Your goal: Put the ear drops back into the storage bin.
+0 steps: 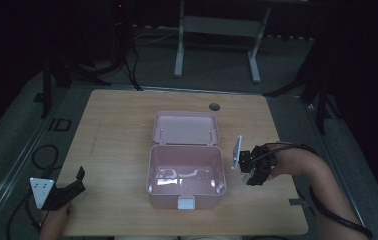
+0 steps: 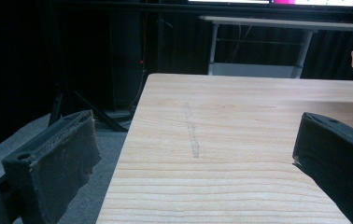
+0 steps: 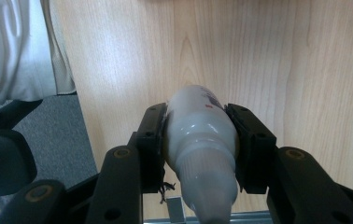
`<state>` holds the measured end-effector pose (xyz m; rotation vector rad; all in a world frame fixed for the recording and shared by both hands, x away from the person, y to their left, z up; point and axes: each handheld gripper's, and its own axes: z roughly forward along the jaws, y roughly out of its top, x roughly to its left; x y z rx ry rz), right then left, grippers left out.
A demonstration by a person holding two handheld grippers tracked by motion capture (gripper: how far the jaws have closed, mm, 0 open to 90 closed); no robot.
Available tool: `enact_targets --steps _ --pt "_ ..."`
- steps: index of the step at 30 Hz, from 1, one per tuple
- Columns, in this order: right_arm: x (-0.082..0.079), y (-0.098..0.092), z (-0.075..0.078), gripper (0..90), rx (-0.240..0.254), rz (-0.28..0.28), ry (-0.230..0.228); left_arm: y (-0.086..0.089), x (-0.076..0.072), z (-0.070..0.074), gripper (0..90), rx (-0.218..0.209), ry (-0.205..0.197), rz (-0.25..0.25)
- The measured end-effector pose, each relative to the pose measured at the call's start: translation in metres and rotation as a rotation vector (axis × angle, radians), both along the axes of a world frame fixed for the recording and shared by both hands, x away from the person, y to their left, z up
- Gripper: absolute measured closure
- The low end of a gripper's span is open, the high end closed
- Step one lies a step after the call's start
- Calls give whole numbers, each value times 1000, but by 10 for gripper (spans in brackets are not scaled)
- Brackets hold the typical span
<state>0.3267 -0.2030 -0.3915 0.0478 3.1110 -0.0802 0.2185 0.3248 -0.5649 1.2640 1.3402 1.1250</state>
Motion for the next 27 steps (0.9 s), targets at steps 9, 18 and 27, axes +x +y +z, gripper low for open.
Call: enact_targets --steps 9,18,27 --pt "4 13 16 597 17 -12 -8 0 0 0 4 3 2 -2" --pt "2 33 29 596 9 17 -41 0 0 0 4 1 1 -3" --pt "1 50 36 596 12 47 -54 0 0 0 4 -2 -1 -4"
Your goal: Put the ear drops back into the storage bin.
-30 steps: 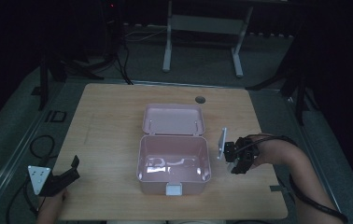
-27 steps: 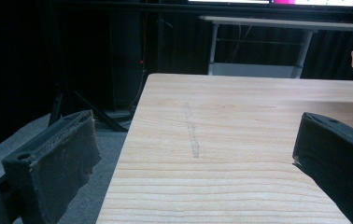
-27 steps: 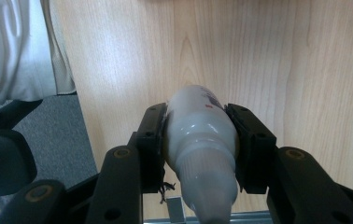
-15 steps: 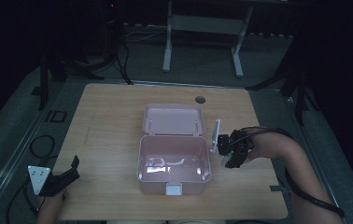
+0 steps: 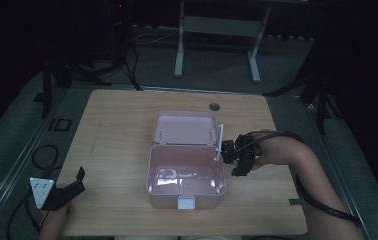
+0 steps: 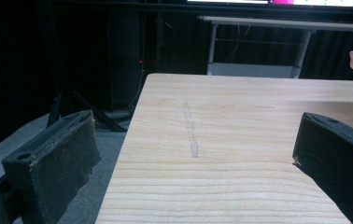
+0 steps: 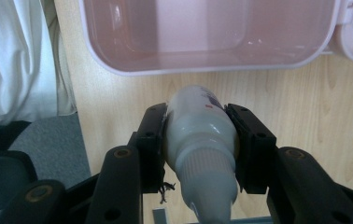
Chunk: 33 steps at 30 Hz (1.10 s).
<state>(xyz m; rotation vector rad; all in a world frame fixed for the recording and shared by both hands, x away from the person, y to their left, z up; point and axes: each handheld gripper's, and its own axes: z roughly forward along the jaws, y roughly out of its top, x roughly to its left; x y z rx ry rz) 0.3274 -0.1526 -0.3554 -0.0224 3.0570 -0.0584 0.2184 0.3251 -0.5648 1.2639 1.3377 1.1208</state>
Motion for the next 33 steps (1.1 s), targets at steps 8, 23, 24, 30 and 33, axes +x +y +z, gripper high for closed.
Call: enact_targets --steps 8,23,24,30,33 --pt "-1 14 1 596 7 21 5 0 0 0 4 3 1 -1" --pt "-1 42 0 596 24 54 16 0 0 0 4 1 2 -3" --pt "-1 43 -1 596 27 56 14 0 0 0 4 0 1 -2" --pt "1 52 -13 596 44 65 22 0 0 0 4 0 1 -2" --pt "3 56 -23 596 41 71 31 0 0 0 4 0 0 -3"
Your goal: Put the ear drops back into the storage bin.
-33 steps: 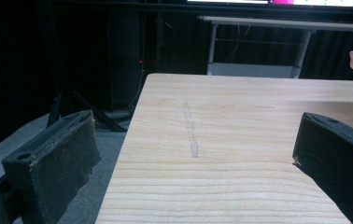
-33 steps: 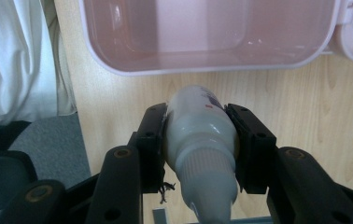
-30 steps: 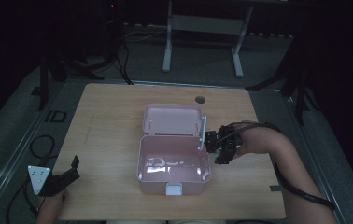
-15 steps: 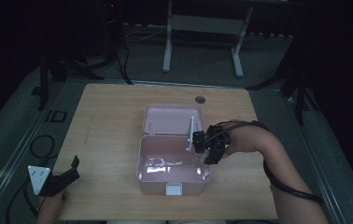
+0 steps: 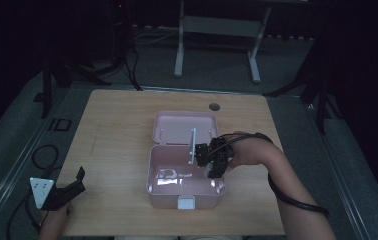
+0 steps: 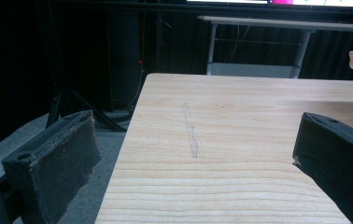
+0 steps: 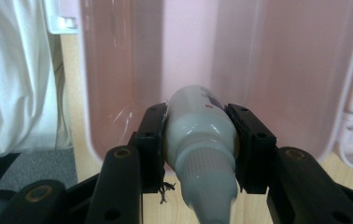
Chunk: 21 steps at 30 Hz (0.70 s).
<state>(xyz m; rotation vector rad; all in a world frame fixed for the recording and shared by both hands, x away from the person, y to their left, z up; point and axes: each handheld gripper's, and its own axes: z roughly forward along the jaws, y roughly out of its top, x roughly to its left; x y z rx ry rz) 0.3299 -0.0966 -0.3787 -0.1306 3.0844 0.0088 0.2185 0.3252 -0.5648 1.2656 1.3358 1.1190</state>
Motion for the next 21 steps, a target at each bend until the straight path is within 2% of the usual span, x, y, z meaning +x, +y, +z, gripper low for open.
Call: enact_targets --steps 14,21 --pt "6 3 -50 596 -40 -9 41 0 0 0 4 -1 -1 0" --pt "7 7 -66 596 -54 6 52 0 0 0 4 2 1 0"
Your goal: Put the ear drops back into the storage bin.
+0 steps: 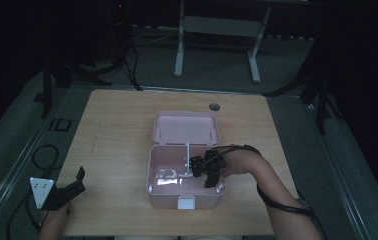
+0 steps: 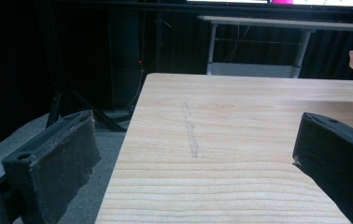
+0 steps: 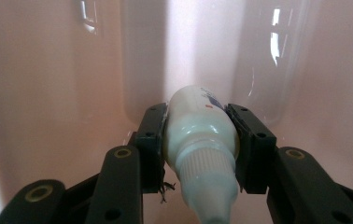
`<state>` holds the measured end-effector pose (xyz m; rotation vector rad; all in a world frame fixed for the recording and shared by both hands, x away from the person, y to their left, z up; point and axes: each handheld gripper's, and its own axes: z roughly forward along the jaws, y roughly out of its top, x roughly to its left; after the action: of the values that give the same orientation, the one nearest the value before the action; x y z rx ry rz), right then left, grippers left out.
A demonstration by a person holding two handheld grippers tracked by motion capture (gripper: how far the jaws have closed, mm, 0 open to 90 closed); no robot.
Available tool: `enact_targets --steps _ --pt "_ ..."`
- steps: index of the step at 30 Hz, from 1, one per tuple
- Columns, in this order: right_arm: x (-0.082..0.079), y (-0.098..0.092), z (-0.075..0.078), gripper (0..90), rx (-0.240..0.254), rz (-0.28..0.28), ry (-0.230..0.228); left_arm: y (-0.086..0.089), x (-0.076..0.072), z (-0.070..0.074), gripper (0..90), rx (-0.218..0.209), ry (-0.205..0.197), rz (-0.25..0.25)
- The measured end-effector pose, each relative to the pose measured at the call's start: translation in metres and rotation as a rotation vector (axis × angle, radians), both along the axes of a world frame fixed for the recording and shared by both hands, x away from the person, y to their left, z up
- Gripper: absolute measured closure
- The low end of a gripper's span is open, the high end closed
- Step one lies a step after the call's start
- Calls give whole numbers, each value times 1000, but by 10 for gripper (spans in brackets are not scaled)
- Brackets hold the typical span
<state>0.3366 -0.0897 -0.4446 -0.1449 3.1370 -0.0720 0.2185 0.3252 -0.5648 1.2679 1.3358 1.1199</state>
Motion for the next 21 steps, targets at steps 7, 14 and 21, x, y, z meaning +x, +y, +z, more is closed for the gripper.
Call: enact_targets --steps 7,14,21 --pt "0 6 -13 596 -2 9 4 0 0 0 4 0 -1 0" --pt "3 8 -30 596 -28 -12 -10 0 0 0 4 2 1 -1" --pt "3 11 -42 596 -87 6 8 0 0 0 4 1 -1 -1"
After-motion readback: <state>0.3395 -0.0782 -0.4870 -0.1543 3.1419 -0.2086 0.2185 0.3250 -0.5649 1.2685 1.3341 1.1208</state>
